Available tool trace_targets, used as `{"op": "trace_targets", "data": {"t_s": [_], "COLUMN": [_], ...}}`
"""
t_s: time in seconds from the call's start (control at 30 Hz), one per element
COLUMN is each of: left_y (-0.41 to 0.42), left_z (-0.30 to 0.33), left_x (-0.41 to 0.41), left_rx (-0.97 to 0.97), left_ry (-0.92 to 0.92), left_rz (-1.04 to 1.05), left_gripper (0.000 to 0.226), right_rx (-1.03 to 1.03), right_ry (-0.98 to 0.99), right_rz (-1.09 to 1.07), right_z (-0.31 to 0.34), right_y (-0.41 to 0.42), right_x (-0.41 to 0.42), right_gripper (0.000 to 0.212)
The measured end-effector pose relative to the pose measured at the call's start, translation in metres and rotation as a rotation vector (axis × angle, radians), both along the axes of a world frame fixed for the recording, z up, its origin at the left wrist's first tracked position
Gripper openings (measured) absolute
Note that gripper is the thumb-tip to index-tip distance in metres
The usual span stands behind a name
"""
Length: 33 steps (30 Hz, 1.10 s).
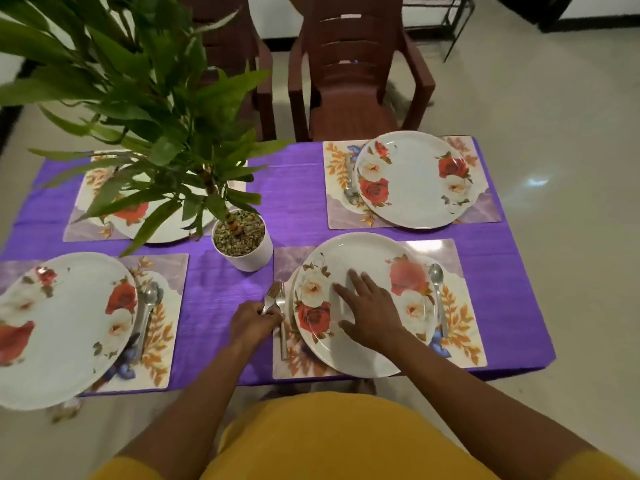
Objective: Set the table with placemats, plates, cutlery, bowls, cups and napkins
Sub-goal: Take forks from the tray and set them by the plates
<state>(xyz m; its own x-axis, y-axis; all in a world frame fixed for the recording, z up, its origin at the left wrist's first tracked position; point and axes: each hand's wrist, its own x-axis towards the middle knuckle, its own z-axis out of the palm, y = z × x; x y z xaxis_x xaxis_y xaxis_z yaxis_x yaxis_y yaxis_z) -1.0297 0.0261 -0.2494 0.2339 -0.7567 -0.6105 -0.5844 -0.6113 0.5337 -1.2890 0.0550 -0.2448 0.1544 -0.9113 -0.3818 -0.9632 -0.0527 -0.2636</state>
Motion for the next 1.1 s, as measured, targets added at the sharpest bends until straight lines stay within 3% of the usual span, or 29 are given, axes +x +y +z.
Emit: {"op": "trace_targets", "data": {"t_s": [1.1], "left_y": [-0.0035], "left_z": [0.0021], "left_x": [0.0046], "left_rx": [0.019], "left_ry": [0.057], "left_rz": [-0.059], "left_gripper": [0.008], "right_rx": [0.014], "right_ry": [-0.008], "right_rz": [0.030], "right_z": [-0.0064], "right_y": [0.0068], "right_x": [-0.0006], "right_gripper": [0.079]}}
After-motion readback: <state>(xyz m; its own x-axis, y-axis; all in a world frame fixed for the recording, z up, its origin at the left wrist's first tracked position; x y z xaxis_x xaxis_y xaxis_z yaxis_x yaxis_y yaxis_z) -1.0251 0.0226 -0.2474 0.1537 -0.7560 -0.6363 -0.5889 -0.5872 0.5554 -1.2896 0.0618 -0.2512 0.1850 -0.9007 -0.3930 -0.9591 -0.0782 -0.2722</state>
